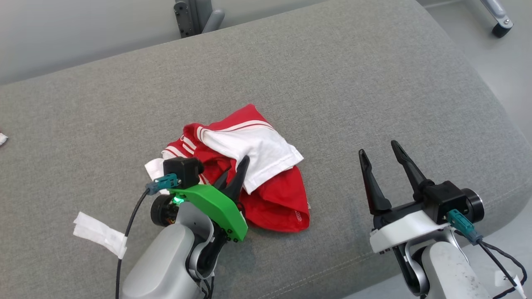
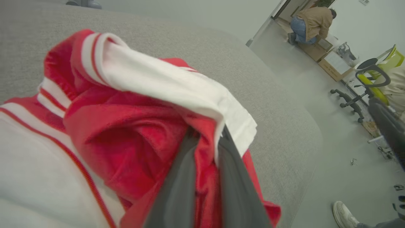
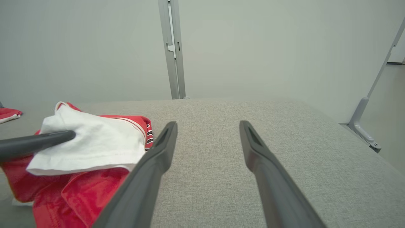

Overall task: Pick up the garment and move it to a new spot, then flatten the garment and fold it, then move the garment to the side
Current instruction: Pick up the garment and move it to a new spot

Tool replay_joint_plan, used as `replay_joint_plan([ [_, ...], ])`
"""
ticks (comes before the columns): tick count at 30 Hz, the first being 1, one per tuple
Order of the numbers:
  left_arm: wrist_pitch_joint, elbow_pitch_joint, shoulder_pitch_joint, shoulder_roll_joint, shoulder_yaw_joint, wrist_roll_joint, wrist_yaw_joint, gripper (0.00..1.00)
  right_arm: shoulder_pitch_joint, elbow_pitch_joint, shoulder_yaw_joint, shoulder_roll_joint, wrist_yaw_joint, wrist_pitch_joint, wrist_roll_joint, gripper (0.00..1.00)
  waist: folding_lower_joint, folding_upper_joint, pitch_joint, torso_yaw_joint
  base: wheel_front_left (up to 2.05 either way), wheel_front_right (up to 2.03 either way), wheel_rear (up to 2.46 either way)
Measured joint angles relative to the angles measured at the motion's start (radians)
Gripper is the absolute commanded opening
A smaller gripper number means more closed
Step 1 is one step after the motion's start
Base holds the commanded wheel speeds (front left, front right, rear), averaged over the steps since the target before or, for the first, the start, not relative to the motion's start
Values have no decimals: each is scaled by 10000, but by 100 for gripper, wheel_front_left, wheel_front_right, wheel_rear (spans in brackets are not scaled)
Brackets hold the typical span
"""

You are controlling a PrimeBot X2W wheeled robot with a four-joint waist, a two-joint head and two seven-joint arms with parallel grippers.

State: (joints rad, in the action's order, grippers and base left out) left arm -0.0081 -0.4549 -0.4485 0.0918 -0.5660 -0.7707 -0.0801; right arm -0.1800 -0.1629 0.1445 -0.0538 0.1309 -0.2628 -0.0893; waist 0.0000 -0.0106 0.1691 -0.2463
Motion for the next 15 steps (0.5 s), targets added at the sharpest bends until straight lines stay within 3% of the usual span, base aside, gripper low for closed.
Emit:
replay_joint_plan([
  [6,-805,-1705,-430,-205,-341,86,-257,0,4,-50,63,15,0,0,19,100,0,0,-47,32,0,0,0],
  [7,-1003,-1833,-489,-232,-364,86,-263,20,5,-46,44,17,0,0,21,100,0,0,-55,61,0,0,0],
  [8,-1195,-1927,-567,-263,-376,84,-274,47,7,-42,17,17,0,0,36,100,0,0,-65,101,0,0,0],
  [9,-1363,-1965,-660,-282,-431,96,-307,94,10,-36,-13,15,0,0,42,100,0,0,-76,146,0,0,0],
  [10,-1524,-1985,-746,-297,-495,167,-334,100,14,-35,-35,17,0,0,63,100,0,0,-90,194,0,0,0],
  [15,-2117,-1691,-838,-330,-531,462,-142,100,130,-2,-61,4,0,0,155,100,0,0,-200,404,0,0,0],
])
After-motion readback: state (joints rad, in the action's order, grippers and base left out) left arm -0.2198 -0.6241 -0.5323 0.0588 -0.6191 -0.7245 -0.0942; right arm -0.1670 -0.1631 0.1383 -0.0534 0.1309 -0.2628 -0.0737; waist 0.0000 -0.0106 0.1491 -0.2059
